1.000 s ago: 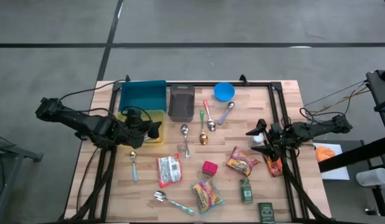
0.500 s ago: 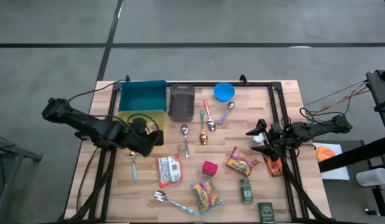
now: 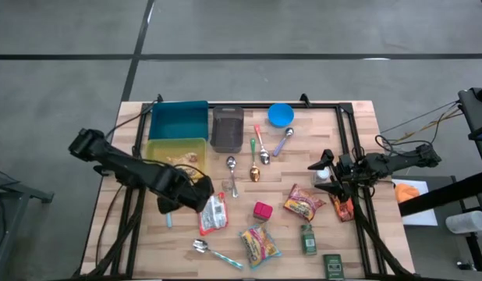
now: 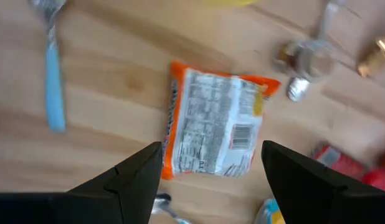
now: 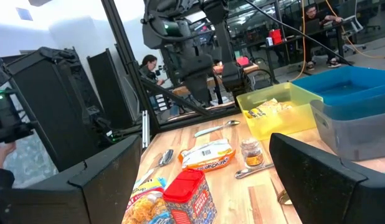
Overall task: Pick & Place Food Item
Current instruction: Put the orange noodle pack into the yellow bin
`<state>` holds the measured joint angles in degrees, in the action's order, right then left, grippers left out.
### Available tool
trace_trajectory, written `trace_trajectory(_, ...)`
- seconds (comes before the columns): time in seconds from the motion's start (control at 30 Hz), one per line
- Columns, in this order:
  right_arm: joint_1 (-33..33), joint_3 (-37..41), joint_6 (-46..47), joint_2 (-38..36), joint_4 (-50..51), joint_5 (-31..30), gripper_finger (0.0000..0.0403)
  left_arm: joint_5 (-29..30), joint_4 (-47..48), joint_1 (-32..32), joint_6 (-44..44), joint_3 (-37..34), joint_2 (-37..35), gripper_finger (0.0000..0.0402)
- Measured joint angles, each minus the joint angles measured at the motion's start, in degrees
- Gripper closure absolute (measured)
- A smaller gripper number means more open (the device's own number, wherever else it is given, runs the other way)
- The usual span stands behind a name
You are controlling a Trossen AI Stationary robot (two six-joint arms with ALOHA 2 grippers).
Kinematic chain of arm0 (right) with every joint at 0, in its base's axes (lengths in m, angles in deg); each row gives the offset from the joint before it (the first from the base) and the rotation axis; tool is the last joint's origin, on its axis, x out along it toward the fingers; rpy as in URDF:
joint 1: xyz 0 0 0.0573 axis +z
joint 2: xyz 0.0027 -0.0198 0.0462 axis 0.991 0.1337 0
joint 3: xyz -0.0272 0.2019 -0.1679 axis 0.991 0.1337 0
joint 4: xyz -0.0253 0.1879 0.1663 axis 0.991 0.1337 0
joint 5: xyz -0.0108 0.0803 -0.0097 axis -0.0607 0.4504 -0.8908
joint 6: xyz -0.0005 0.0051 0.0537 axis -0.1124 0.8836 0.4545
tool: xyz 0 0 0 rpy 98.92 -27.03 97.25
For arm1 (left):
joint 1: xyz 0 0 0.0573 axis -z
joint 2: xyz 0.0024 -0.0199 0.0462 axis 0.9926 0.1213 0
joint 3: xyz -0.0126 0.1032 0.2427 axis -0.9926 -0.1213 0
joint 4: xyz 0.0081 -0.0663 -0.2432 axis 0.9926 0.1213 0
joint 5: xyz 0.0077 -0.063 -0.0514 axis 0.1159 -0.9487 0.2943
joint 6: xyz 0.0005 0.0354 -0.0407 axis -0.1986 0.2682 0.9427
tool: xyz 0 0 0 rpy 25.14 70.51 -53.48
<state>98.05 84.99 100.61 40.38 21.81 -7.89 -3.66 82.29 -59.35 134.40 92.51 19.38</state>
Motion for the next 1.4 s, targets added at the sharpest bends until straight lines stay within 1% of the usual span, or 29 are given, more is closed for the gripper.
trace_trajectory(0.13, 0.00, 0.00, 0.00, 0.01, 0.00, 0.01, 0.0052, -0.34, -0.27, 0.02, 4.92, 0.00, 1.17, 0.0124)
trace_trajectory(0.3, 0.02, -0.02, 0.00, 0.00, 0.00, 0.02, 0.0052, -0.34, -0.85, 0.01, 6.85, -0.02, 2.59, 0.0124)
trace_trajectory(0.4, 0.01, -0.02, 0.00, 0.00, 0.00, 0.01, 0.0052, -0.30, -0.93, 0.00, 11.99, -0.02, 3.41, 0.0124)
trace_trajectory(0.47, 0.00, -0.01, 0.00, 0.00, 0.00, 0.00, 0.0052, -0.24, -0.90, 0.00, 14.46, -0.03, 4.74, 0.0124)
trace_trajectory(0.57, 0.00, 0.00, 0.00, 0.02, 0.00, 0.00, 0.0052, 0.86, -0.34, 0.00, 15.92, -0.07, 7.38, 0.0124)
trace_trajectory(0.73, 0.00, 0.00, 0.00, 0.00, 0.00, 0.01, 0.0052, 1.69, -0.04, -0.15, 15.96, -0.10, 11.14, 0.0124)
trace_trajectory(0.9, 0.00, -0.02, 0.00, 0.02, 0.00, 0.02, 0.0052, 1.78, 0.16, -0.15, 15.67, -0.11, 12.69, 0.0124)
trace_trajectory(1.03, 0.01, 0.00, 0.00, 0.01, 0.00, 0.02, 0.0052, 3.85, 0.22, -0.11, 16.75, -0.11, 14.28, 0.0124)
trace_trajectory(1.13, 0.01, -0.01, 0.00, 0.02, -0.01, 0.01, 0.0052, 4.28, -0.16, -0.09, 17.59, -0.82, 15.66, 0.0124)
trace_trajectory(1.4, 0.02, -0.01, 0.00, 0.02, 0.00, 0.01, 0.0052, 4.28, -9.04, -0.09, 17.57, -7.87, 15.21, 0.0124)
